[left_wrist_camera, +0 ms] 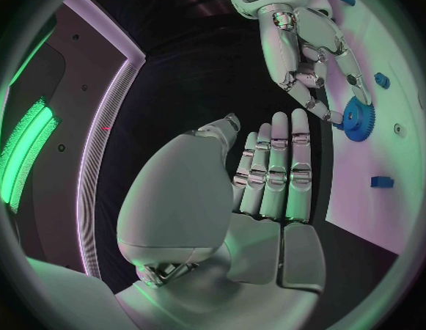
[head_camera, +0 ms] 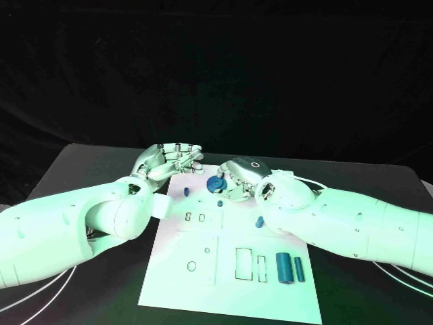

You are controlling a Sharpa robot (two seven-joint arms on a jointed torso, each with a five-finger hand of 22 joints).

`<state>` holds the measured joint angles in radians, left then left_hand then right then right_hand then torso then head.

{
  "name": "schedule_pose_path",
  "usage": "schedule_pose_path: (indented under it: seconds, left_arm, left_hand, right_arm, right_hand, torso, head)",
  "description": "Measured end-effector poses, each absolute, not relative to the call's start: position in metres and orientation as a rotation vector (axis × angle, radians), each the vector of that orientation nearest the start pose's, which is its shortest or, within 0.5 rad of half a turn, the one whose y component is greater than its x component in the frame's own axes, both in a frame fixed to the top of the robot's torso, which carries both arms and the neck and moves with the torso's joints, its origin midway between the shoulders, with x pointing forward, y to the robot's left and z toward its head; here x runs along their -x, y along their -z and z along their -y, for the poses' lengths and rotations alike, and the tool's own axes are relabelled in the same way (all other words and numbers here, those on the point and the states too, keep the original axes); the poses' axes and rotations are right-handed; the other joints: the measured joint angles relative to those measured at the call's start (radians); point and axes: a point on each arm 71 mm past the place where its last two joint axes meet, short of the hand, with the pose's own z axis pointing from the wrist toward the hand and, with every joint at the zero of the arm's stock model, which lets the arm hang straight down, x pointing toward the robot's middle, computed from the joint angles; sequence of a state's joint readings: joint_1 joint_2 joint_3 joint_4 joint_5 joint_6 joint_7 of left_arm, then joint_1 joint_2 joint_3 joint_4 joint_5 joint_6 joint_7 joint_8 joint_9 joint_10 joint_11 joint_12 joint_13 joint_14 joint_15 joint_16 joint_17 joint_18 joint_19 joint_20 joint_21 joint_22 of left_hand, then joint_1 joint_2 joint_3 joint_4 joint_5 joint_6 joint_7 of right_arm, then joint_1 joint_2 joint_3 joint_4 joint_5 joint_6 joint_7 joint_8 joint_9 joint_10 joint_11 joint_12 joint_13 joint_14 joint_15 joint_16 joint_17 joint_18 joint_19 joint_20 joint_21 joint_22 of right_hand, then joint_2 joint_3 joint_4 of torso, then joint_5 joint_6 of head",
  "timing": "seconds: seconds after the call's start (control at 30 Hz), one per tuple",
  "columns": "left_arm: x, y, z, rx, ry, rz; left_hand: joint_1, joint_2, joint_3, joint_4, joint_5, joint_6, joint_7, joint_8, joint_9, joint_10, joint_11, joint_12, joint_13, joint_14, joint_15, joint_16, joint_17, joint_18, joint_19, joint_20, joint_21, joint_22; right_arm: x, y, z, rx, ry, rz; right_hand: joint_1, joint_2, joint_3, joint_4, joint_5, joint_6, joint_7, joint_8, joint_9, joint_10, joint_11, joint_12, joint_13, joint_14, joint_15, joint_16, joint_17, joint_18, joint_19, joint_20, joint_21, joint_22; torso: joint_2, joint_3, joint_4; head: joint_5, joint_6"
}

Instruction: Assemble the parts on the task board

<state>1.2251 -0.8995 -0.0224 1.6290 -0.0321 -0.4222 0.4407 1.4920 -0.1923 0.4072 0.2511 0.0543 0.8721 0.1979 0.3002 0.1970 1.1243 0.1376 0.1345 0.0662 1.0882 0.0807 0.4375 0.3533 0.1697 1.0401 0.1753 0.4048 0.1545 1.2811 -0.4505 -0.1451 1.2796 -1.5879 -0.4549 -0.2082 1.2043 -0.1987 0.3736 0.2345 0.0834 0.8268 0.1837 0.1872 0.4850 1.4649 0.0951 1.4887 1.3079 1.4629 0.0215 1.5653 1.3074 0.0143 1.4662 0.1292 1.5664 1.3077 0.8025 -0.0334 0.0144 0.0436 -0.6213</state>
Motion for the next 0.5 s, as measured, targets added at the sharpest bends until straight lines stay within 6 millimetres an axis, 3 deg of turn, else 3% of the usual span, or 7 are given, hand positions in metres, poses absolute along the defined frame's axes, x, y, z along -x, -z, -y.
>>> schedule_pose_path:
  seconds: [0.2,0.43,0.5]
  left_arm:
    - [-0.478,0.148,-0.213,1.045,1.530,-1.313]
    - [-0.479,0.149,-0.215,1.047,1.525,-1.310]
    - [-0.479,0.149,-0.215,1.047,1.523,-1.310]
  left_hand:
    - [0.000,0.000,0.000,0.000,0.000,0.000,0.000,0.000,0.000,0.000,0.000,0.000,0.000,0.000,0.000,0.000,0.000,0.000,0.000,0.000,0.000,0.000]
    - [0.000,0.000,0.003,-0.003,0.000,0.000,0.000,0.000,0.000,0.000,0.000,-0.005,0.000,0.000,0.000,0.000,0.002,0.000,0.000,0.000,0.000,0.000]
    - [0.000,0.000,0.003,-0.003,0.000,0.000,0.000,0.000,0.000,0.000,0.000,-0.005,0.000,0.000,0.000,0.000,0.002,0.000,0.000,0.000,0.000,0.000]
  right_arm:
    - [-0.511,0.175,0.089,0.271,-0.641,-1.462]
    - [-0.508,0.150,0.125,0.191,-0.703,-1.392]
    - [-0.508,0.144,0.144,0.161,-0.717,-1.389]
  right_hand:
    - [0.038,0.026,0.003,-0.003,0.048,0.004,-0.003,-0.006,0.002,0.000,0.000,0.000,0.000,0.000,0.000,0.000,0.000,0.000,0.000,0.000,0.000,0.000]
    - [0.100,0.029,0.034,-0.034,0.078,0.005,-0.002,-0.012,0.002,0.000,0.000,0.000,0.000,0.000,0.000,0.000,0.001,0.000,0.000,0.000,0.000,0.000]
    - [0.107,0.025,0.042,-0.042,0.085,0.016,-0.001,-0.012,0.003,0.000,0.000,0.000,0.000,0.000,0.000,0.000,0.001,0.000,0.000,0.000,0.000,0.000]
  torso:
    - [-0.001,0.0004,0.0000]
    - [-0.006,0.0027,-0.0062]
    - [-0.009,0.0034,-0.0091]
  head:
    - [-0.001,0.000]
    - [-0.010,0.006]
    - [-0.013,0.007]
